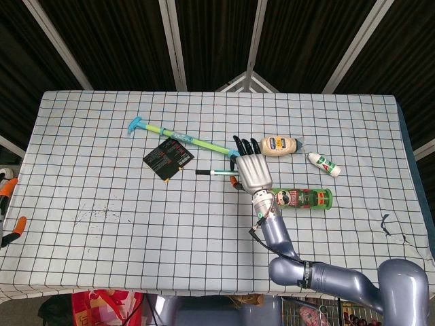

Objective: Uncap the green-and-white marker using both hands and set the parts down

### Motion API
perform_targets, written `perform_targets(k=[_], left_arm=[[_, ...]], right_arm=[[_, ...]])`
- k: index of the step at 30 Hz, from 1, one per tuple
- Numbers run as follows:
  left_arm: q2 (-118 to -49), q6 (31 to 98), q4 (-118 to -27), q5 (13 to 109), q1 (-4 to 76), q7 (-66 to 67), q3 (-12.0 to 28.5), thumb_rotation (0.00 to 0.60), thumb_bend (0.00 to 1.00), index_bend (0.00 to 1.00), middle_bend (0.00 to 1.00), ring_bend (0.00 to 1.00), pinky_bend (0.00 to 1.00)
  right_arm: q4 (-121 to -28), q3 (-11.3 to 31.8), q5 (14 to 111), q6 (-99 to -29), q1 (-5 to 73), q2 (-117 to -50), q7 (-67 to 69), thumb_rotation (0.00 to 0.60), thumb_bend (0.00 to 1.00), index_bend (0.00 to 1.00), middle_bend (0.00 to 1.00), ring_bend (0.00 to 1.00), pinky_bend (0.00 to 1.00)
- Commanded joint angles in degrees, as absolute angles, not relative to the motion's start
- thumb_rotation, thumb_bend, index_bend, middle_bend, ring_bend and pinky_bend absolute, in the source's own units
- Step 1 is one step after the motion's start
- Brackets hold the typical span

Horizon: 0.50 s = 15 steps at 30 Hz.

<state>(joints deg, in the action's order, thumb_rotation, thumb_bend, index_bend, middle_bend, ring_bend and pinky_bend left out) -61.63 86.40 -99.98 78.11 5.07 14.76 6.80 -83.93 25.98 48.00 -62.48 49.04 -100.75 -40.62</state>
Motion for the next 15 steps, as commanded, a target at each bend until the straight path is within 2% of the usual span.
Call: perform_targets(k=[1,15], left_arm=[[-62.0,86.0,-100.8,78.5,5.8,16.6,6.9,0.6,0.48,0.14,0.01,0.0,0.01],[-65.9,86.9,-103.4,80.1,8.7,21.5,8.6,0.6,0.48,0.19,0.04,0.0,0.01]], right_arm=[[-85.5,27.3,46.9,-62.6,50.3,-100.6,-40.7,0.6,0.42,0.67,0.06,0.09,0.0],[-92.2,29.5,41.4,-67.9,58.1,-102.8,-48.9,0.6,0.42,0.67,0.06,0.1,0.0]])
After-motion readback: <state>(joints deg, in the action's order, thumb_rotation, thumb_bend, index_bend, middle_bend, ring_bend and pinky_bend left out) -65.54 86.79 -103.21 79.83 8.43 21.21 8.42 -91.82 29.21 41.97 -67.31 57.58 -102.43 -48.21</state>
